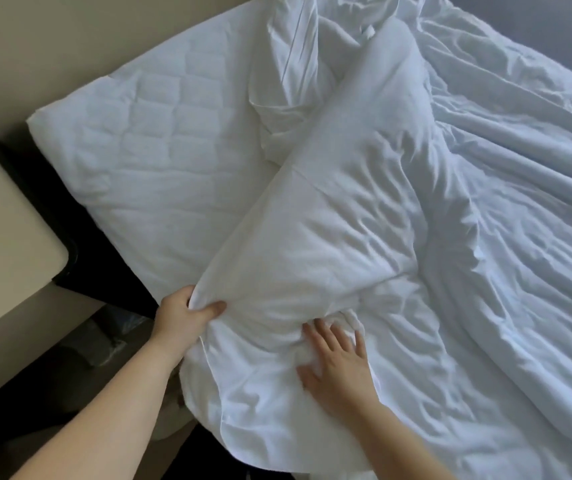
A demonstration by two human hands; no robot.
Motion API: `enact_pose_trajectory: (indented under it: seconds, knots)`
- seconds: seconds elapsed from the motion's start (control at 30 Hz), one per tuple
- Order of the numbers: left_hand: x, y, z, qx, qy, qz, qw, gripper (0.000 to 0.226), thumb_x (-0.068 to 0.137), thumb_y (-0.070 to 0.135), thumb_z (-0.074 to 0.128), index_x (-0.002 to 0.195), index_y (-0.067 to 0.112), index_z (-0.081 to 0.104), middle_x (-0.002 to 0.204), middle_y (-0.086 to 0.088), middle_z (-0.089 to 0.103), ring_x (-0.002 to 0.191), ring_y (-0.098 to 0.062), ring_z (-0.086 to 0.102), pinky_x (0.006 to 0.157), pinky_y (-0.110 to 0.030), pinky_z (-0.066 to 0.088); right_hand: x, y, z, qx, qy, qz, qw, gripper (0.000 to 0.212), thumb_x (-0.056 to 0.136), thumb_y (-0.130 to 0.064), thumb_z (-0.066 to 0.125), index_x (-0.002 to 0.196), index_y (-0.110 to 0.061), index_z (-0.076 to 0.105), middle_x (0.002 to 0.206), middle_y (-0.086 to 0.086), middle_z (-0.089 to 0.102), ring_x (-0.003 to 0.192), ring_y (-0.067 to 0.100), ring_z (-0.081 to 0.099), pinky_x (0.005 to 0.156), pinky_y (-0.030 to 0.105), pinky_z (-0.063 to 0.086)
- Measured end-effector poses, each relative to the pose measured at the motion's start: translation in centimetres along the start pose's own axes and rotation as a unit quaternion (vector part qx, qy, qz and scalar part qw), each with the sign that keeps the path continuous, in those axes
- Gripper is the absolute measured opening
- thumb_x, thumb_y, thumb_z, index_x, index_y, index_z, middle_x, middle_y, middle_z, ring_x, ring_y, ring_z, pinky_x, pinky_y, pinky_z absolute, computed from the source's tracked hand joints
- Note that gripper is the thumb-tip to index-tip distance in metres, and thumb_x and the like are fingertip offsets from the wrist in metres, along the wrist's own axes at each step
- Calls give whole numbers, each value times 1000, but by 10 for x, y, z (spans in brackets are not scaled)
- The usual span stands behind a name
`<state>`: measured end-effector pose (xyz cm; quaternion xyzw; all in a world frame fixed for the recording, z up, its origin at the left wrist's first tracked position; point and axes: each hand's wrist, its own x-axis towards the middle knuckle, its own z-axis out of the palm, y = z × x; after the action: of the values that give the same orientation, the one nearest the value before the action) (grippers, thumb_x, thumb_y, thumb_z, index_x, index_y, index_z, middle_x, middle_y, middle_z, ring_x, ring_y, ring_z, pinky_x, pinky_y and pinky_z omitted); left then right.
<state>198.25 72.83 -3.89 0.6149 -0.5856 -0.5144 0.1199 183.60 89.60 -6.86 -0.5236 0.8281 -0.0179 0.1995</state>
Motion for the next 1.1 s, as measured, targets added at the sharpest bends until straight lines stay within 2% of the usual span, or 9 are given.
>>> enact_pose_trajectory:
  seconds: [0.07,0.23,0.33,0.43,0.6,0.8,0.87,0.97,1.1]
  knots:
    - [-9,-9,-17,9,37,7,999,19,78,6,70,69,17,56,72,0,58,73,-24,57,60,-27,42,-6,-8,-6,48,78,-45,995,50,68,-39,39,114,-21,45,108,-1,68,103,14,54,107,29,8]
    - [-6,-16,-25,89,8,-21,996,14,78,9,70,81,13,57,87,-8,61,90,-26,58,70,-30,40,30,-9,-47,76,242,-25,967,57,74,-37,43,127,-17,41,133,14,46,122,26,34,110,32,6]
    - [-5,1,-18,186,-62,14,980,18,76,16,71,85,21,56,102,-7,64,100,-24,59,74,-27,42,60,-13,-83,55,226,-13,972,65,75,-46,37,134,-18,40,139,18,44,132,31,29,110,36,1]
    - [-13,16,-9,243,-135,49,959,27,77,23,70,94,30,51,105,3,62,103,-17,59,80,-21,44,88,-23,-124,94,177,-4,980,71,85,-57,33,147,-27,16,156,6,5,144,25,0,112,41,-11]
    - [14,38,-14,182,-292,6,939,24,65,27,78,80,34,61,90,14,68,90,-3,63,81,-17,49,158,-37,-141,21,45,57,997,80,87,-55,45,146,-34,-4,156,-3,-12,142,26,-18,109,55,-15]
    - [131,91,-49,210,-342,12,916,23,72,42,70,53,29,66,57,17,59,63,1,55,59,-9,38,207,-13,-98,-45,-9,182,982,74,92,-38,40,147,-24,-8,155,2,-16,143,22,-12,83,55,-38]
    - [174,117,-41,181,-284,47,940,11,84,36,63,78,32,70,79,16,65,86,-1,60,70,-10,41,217,-5,-82,-43,-12,216,975,77,93,-44,35,146,-20,-16,155,2,-19,144,19,-12,73,49,-42]
    - [241,163,-7,274,-197,152,929,51,84,44,57,125,14,55,127,-2,55,119,-16,50,95,-22,36,237,2,-69,-32,0,261,965,84,91,-49,38,139,-19,-24,156,1,-14,144,15,-7,70,42,-47]
    - [300,213,53,434,-195,301,826,74,86,43,55,146,17,21,154,0,17,141,-17,19,111,-26,13,249,16,-48,-12,76,256,964,97,49,-50,67,133,-10,41,125,11,60,109,23,62,110,38,-18]
